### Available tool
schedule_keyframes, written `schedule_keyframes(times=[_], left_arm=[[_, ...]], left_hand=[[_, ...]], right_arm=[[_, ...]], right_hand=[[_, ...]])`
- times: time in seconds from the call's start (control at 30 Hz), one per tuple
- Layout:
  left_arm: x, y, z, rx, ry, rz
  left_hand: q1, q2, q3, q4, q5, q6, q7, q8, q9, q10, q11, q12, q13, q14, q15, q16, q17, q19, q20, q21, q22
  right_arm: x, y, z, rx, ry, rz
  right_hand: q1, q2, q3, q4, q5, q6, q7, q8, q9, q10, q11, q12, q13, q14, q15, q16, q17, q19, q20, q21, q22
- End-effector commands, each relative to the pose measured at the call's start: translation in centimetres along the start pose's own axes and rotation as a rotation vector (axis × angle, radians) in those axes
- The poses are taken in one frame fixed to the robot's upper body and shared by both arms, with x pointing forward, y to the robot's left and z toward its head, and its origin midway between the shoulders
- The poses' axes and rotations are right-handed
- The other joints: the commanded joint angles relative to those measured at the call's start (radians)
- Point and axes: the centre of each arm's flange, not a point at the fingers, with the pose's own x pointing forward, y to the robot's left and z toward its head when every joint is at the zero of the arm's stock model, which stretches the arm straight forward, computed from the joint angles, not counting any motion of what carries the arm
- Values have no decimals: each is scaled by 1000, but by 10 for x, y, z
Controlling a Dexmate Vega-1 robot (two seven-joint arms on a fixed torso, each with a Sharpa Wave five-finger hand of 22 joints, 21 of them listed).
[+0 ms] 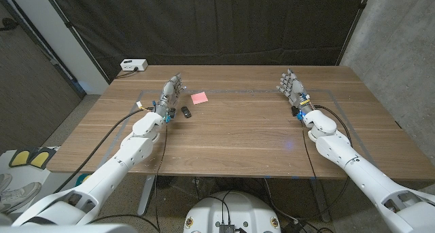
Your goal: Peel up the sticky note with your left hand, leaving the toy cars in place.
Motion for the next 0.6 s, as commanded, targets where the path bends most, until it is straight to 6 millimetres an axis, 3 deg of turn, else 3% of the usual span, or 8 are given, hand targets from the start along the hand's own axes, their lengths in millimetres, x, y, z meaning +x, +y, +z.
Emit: schedule_keyframes(times=[0.03,0.07,0.13,0.6], left_arm=[[3,-5,4,72,23,-4],[3,-6,6,93,27,-4],[3,-7,8,126,37,-15],[1,-17,24,336,67,-34]], left_hand=[[26,-6,2,-31,2,-69,-49,11,4,-54,12,16,2,-54,38,16,1,-87,95,-3,4],[33,-9,1,-41,1,-53,-54,13,5,-41,20,19,3,-31,47,21,2,-64,121,2,5],[44,-10,2,-55,-1,-28,-68,17,6,-19,26,26,4,6,69,29,3,-49,137,1,5],[83,-7,12,-96,-4,29,-82,24,8,41,40,44,8,79,74,41,6,-26,149,-5,7]], right_arm=[[-5,-3,-4,5,6,-9],[-5,-3,-4,6,7,-10],[-5,-2,-5,6,6,-10],[-10,-1,-5,10,0,-5]], right_hand=[[12,1,10,-4,3,5,1,7,4,0,11,5,4,0,18,7,1,5,7,3,3],[12,1,10,-4,2,7,-1,7,4,1,13,5,4,0,19,7,1,5,8,3,3],[13,2,11,-4,0,8,-3,7,4,2,16,4,4,2,21,8,1,5,10,3,3],[16,5,16,-4,-7,18,-7,9,4,18,24,8,4,10,25,11,1,8,19,2,4]])
